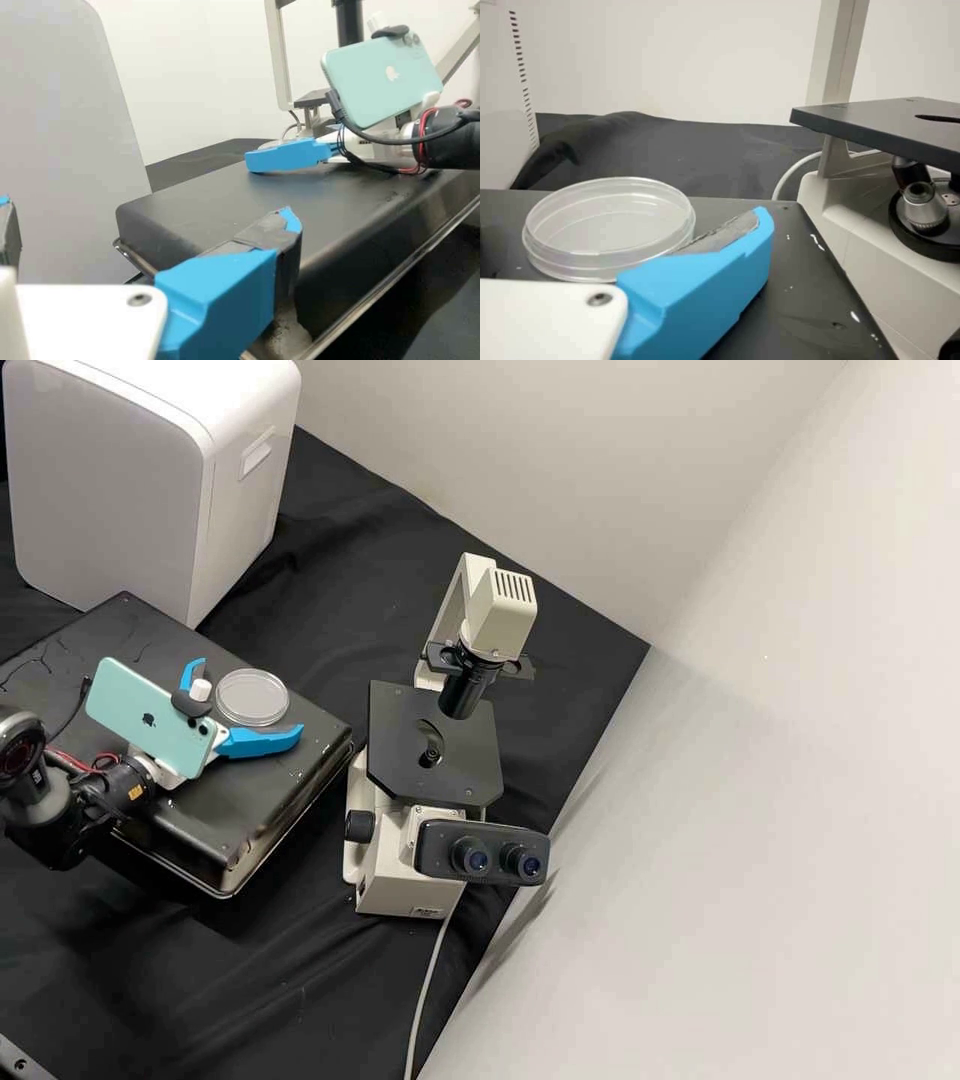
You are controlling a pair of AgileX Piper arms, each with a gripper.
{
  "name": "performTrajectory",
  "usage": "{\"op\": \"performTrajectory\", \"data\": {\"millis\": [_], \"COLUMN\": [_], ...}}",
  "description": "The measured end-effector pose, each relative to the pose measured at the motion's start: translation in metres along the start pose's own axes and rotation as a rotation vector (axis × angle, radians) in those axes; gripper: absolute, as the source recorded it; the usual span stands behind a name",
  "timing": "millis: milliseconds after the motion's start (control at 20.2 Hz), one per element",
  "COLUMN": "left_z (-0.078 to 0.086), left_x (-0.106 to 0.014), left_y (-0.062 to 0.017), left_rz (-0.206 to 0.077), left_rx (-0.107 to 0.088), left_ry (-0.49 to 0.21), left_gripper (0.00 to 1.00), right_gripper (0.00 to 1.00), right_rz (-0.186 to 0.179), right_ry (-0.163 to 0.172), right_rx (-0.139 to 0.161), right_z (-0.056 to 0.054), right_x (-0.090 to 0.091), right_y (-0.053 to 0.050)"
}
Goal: Place the petri dish on the microscope
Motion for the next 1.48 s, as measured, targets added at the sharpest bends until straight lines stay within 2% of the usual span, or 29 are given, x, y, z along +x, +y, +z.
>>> {"op": "performTrajectory", "data": {"millis": [247, 494, 1187, 1236, 1483], "left_z": [0.0, -0.001, -0.003, -0.003, -0.003], "left_x": [0.0, 0.0, 0.0, 0.0, 0.0], "left_y": [0.0, 0.0001, 0.0002, 0.0002, 0.0002], "left_rz": [0.0, 0.0, 0.001, 0.001, 0.001], "left_rx": [0.0, 0.0, -0.009, -0.009, -0.015], "left_ry": [0.0, 0.004, 0.014, 0.014, 0.014], "left_gripper": [1.0, 1.0, 1.0, 1.0, 1.0], "right_gripper": [1.0, 1.0, 1.0, 0.0, 0.0], "right_rz": [0.002, 0.031, 0.043, 0.043, 0.043], "right_ry": [0.001, 0.021, 0.015, 0.015, 0.015], "right_rx": [-0.005, -0.006, -0.01, -0.01, -0.01], "right_z": [0.001, 0.001, 0.002, 0.002, 0.002], "right_x": [0.005, 0.015, 0.019, 0.019, 0.019], "right_y": [-0.004, -0.005, -0.005, -0.005, -0.005]}}
